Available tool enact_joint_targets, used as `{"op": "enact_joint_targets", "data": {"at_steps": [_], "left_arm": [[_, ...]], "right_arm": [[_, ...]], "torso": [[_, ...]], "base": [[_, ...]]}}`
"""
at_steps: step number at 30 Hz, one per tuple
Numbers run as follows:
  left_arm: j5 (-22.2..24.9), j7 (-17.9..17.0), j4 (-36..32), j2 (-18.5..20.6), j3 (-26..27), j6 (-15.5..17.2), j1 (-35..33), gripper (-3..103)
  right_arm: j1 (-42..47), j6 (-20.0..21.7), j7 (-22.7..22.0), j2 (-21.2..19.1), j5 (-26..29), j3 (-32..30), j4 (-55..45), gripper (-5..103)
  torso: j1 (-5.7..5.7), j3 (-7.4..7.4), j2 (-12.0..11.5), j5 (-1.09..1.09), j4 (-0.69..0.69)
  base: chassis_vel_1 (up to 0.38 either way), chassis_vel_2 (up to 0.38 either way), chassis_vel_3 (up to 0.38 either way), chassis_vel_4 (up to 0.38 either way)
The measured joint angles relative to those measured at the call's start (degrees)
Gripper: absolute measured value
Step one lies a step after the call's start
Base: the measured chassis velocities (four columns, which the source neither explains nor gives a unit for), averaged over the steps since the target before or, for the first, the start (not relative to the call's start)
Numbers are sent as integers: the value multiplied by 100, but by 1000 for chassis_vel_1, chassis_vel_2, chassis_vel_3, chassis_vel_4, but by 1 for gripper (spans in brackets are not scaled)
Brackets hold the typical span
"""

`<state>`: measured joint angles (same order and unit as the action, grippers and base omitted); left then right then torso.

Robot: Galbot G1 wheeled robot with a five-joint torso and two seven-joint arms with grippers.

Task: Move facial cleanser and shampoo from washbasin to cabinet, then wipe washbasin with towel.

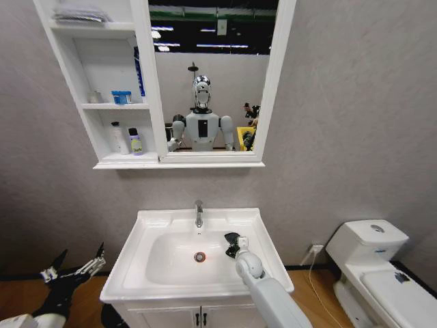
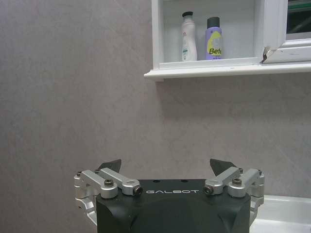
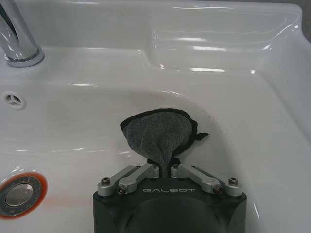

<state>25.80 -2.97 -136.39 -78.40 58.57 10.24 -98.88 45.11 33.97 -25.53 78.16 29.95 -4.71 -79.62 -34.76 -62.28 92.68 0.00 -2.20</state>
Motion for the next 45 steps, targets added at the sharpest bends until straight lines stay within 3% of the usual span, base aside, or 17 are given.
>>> {"op": "enact_joint_targets", "data": {"at_steps": [22, 38, 45], "left_arm": [[0, 0, 0, 0, 0, 0, 0, 100], [0, 0, 0, 0, 0, 0, 0, 100], [0, 0, 0, 0, 0, 0, 0, 100]], "right_arm": [[-247, -330, 761, 688, -487, -50, 1119, 5], [-392, -282, 1331, 1091, 186, -49, 1370, 5], [-476, -346, 1695, 1223, 193, -111, 1557, 5]], "torso": [[0, 0, 0, 0, 0], [-1, -1, -1, 0, 0], [-1, -1, -1, 0, 0]], "base": [[0, 0, 0, 0], [0, 0, 0, 0], [0, 0, 0, 0]]}}
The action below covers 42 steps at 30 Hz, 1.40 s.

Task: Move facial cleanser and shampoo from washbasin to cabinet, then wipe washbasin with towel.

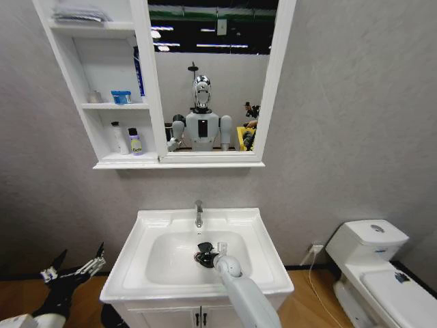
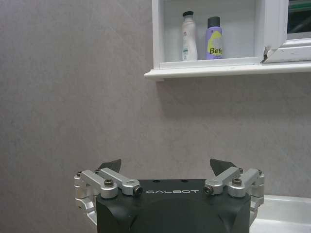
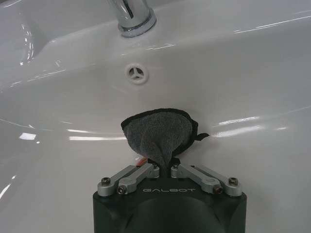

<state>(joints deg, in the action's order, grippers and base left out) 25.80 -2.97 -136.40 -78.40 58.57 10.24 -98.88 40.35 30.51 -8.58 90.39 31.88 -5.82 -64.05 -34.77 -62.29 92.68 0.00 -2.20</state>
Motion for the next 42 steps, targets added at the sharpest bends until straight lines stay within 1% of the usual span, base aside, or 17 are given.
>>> {"op": "enact_joint_targets", "data": {"at_steps": [2, 5, 15, 22, 28, 30, 37, 38, 40, 42], "left_arm": [[0, 0, 0, 0, 0, 0, 0, 100], [0, 0, 0, 0, 0, 0, 0, 100], [0, 0, 0, 0, 0, 0, 0, 100], [0, 0, 0, 0, 0, 0, 0, 100], [0, 0, 0, 0, 0, 0, 0, 100], [0, 0, 0, 0, 0, 0, 0, 100], [0, -1, 0, 0, 0, 0, 0, 100], [0, -1, 0, 0, 0, 0, 0, 100], [0, 0, 0, 0, 0, 0, 0, 100], [0, 0, 0, 0, 0, 0, 0, 100]], "right_arm": [[-3, -7, 49, 21, 0, 1, 9, 5], [-9, -12, 214, 155, 1, 26, 74, 5], [-177, -12, 364, 184, 85, -53, 452, 5], [-233, 47, 275, 181, 105, -140, 553, 5], [-88, 101, 221, 177, 27, -238, 345, 5], [-50, 110, 195, 152, 23, -273, 270, 5], [174, 122, 84, -294, -13, -510, -136, 5], [174, 122, 84, -294, -13, -510, -136, 5], [208, 125, 80, -415, 4, -540, -195, 5], [195, 130, 82, -424, 12, -529, -182, 5]], "torso": [[0, 0, 0, 0, 0], [0, 1, 0, 0, 0], [0, 1, 0, 1, 0], [0, 0, 0, 0, 0], [0, 0, 0, 1, 0], [0, 0, 0, 2, 1], [1, 1, 1, 1, -1], [1, 1, 1, 1, -1], [1, 1, 1, 2, -2], [1, 1, 1, 1, -1]], "base": [[0, 0, 0, 0], [0, 0, 0, 0], [0, 0, 0, 0], [0, 0, 0, 0], [0, 0, 0, 0], [0, 0, 0, 0], [0, 0, 0, 0], [0, 0, 0, 0], [0, 0, 0, 0], [0, 0, 0, 0]]}}
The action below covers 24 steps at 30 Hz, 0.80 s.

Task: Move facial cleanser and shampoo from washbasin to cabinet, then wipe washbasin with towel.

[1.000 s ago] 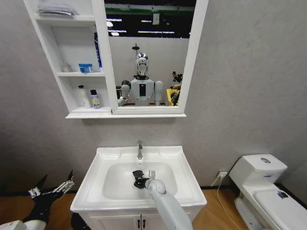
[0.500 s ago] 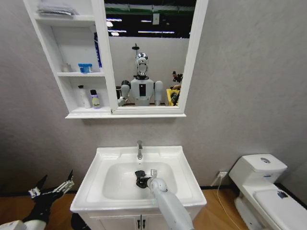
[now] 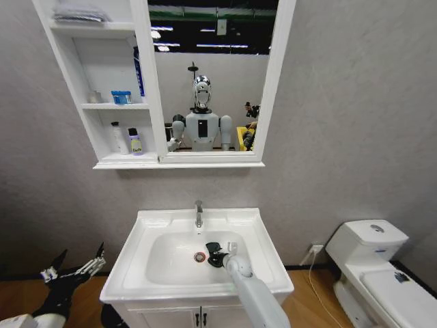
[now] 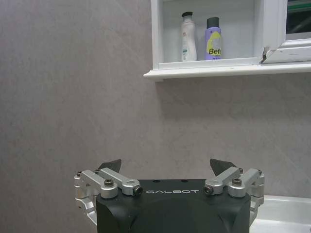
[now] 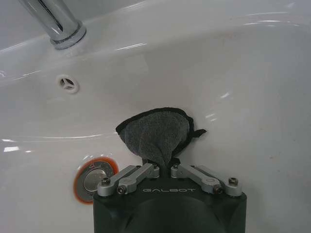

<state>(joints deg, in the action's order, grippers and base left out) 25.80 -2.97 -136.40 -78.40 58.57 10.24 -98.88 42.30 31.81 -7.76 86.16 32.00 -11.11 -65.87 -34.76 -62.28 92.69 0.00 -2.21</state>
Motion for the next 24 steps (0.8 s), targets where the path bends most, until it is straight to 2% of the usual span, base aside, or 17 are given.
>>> {"op": "enact_joint_targets", "data": {"at_steps": [10, 19, 24], "left_arm": [[0, 1, 0, 0, 0, 0, 0, 100], [0, 1, 0, 0, -1, 0, 0, 100], [0, 0, 0, 0, 0, 0, 0, 100]], "right_arm": [[-222, -111, 101, 585, -159, 215, 513, 5], [-234, -165, 108, 584, -175, 115, 599, 5], [-145, -124, 111, 256, -92, 16, 317, 5]], "torso": [[0, -1, 0, 1, 4], [-1, 0, 0, 0, 2], [0, 0, 0, 0, 0]], "base": [[0, 0, 0, 0], [0, 0, 0, 0], [0, 0, 0, 0]]}}
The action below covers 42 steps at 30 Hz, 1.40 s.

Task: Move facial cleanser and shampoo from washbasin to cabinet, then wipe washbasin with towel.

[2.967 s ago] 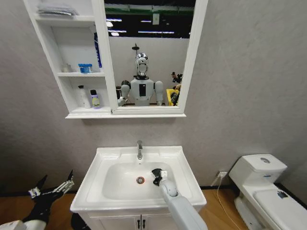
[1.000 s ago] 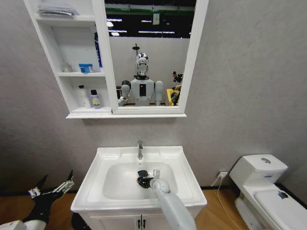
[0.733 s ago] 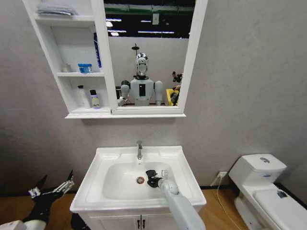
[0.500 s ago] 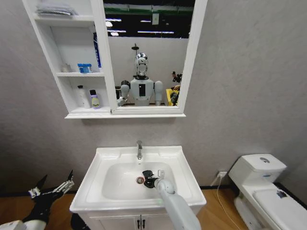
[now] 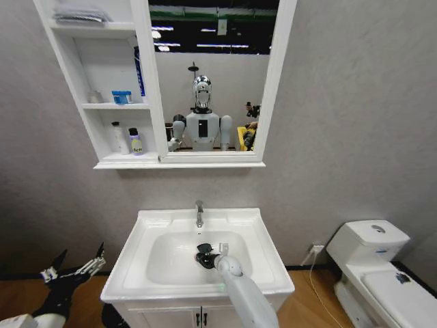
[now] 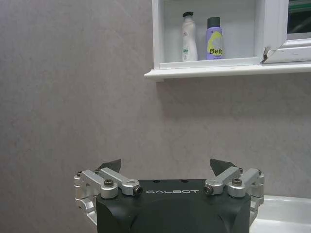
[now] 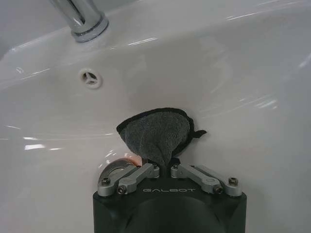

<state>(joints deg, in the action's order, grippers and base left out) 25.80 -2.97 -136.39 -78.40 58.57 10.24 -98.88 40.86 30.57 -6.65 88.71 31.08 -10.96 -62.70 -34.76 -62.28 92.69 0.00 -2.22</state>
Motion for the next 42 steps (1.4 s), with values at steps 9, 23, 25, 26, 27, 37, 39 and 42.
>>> {"op": "enact_joint_targets", "data": {"at_steps": [9, 23, 25, 26, 27, 37, 39, 42], "left_arm": [[0, 0, 0, 0, 0, 0, 0, 100], [0, -1, 0, 0, 0, 0, 0, 100], [0, 0, 0, 0, 0, 0, 0, 100], [0, 0, 0, 0, 0, 0, 0, 100], [0, 0, 0, 0, 0, 0, 0, 100], [0, 0, 0, 0, 0, 0, 0, 100], [0, 0, 0, 0, 0, 0, 0, 100], [0, 0, 0, 0, 0, 0, 0, 100]], "right_arm": [[-83, -63, 121, 249, -165, 49, 299, 5], [-108, -80, 131, 167, -167, 119, 289, 5], [-76, -73, 123, 48, -144, 122, 188, 5], [-55, -65, 119, -29, -127, 121, 124, 5], [-55, -65, 119, -29, -127, 121, 124, 5], [0, 9, 21, -200, -48, 76, -68, 5], [-13, -2, 17, -29, -94, 100, 34, 5], [-54, -44, 1, 144, -183, 118, 156, 5]], "torso": [[0, 1, 0, -1, 1], [-2, 0, -1, -1, 3], [-1, 0, -1, 0, 3], [-1, 0, -1, 0, 2], [-1, 0, -1, 0, 2], [-1, 0, -1, -1, 0], [-1, 0, -1, 0, 1], [-1, 0, -1, 0, 3]], "base": [[0, 0, 0, 0], [0, 0, 0, 0], [0, 0, 0, 0], [0, 0, 0, 0], [0, 0, 0, 0], [0, 0, 0, 0], [0, 0, 0, 0], [0, 0, 0, 0]]}}
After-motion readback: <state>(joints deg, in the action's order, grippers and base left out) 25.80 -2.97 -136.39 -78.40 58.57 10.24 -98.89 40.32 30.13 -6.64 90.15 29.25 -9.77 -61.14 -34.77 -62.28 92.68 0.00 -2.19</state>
